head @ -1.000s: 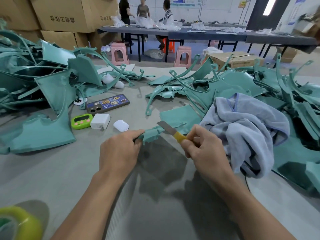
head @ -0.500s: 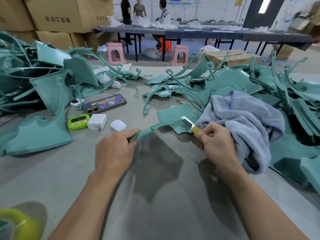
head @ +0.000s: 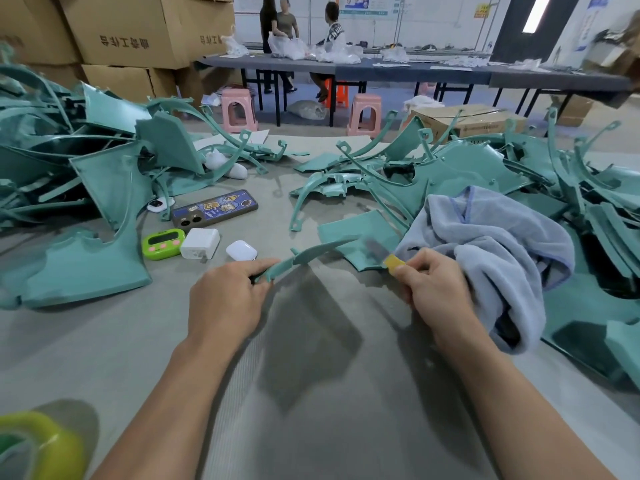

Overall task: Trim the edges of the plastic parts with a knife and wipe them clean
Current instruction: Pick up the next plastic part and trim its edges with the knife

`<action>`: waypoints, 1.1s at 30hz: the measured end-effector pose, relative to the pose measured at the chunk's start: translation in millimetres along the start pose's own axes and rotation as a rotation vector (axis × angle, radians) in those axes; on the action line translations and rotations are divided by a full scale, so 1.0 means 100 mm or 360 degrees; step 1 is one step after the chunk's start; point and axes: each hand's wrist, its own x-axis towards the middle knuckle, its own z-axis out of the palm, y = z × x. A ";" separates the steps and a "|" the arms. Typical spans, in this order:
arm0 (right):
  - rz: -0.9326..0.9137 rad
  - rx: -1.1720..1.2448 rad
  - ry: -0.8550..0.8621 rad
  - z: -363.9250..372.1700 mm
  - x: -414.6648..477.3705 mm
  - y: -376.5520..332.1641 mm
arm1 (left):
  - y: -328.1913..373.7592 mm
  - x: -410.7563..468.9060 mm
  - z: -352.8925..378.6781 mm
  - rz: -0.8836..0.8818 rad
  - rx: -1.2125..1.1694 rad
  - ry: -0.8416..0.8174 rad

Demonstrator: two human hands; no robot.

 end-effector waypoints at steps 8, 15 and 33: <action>-0.0104 0.0202 -0.0083 0.08 -0.05 -0.03 | 0.00 -0.01 -0.02 0.0003 0.0023 -0.0008; 0.0030 0.0354 -0.0086 0.05 -0.04 -0.01 | 0.07 -0.04 -0.09 0.0007 0.0126 0.0033; 0.0091 0.0747 -0.0612 0.13 -0.19 -0.14 | 0.15 -0.07 -0.12 -0.0079 -0.0081 -0.0723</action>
